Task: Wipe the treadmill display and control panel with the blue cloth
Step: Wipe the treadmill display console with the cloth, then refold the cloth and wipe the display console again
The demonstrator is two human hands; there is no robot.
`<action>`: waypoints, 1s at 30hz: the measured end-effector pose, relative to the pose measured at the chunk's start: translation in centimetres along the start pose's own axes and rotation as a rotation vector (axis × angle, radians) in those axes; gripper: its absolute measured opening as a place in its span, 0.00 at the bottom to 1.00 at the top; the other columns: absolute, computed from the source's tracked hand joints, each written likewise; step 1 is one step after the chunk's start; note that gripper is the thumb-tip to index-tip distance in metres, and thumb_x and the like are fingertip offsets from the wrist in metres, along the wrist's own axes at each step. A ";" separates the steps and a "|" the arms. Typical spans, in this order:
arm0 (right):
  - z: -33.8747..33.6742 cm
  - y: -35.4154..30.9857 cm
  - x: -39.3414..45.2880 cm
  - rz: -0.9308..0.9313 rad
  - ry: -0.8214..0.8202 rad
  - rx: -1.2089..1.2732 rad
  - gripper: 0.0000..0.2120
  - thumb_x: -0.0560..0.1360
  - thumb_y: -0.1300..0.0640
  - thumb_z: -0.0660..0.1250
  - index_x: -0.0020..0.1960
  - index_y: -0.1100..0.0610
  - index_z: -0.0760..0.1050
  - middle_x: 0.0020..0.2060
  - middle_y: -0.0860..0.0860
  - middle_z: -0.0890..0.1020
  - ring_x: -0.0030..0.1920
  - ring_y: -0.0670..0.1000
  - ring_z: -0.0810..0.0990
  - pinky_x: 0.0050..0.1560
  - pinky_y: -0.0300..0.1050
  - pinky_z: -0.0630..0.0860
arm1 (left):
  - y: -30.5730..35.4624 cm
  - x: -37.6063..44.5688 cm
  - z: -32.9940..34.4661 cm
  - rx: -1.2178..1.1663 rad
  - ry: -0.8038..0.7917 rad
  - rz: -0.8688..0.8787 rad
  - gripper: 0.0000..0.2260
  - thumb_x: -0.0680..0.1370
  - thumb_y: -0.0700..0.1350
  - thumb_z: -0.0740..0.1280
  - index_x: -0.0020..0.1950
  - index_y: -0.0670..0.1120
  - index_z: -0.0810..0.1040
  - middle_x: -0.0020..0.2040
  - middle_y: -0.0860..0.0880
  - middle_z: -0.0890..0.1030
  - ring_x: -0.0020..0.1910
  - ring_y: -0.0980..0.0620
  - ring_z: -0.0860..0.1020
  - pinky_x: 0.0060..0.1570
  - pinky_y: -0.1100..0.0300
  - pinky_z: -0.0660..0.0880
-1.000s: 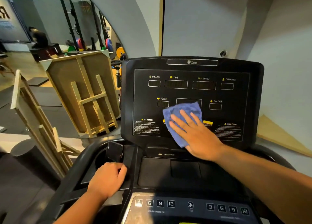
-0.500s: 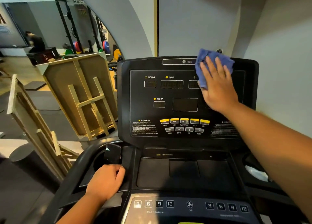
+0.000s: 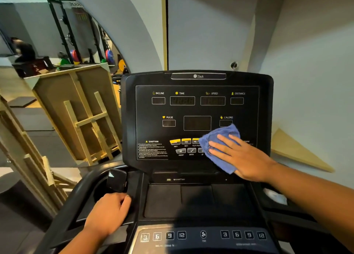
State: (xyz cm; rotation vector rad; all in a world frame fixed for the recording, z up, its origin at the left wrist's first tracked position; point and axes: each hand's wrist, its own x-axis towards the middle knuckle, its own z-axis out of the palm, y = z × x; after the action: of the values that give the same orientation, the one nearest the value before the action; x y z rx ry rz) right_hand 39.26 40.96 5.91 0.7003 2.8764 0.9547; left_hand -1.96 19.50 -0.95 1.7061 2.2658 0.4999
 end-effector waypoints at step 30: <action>-7.8 -10.4 -1.4 0.702 -0.044 1.216 0.19 0.85 0.55 0.57 0.74 0.46 0.70 0.72 0.47 0.74 0.65 0.47 0.77 0.64 0.44 0.71 | 1.3 -0.8 -0.7 0.167 0.016 0.016 0.15 0.84 0.54 0.58 0.41 0.54 0.77 0.43 0.53 0.82 0.42 0.52 0.79 0.42 0.55 0.72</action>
State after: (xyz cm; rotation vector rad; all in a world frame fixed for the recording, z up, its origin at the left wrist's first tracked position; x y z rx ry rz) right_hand 34.97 28.57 6.12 1.7469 2.8969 -1.0175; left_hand -0.90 19.02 0.22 1.8049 2.3658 0.3378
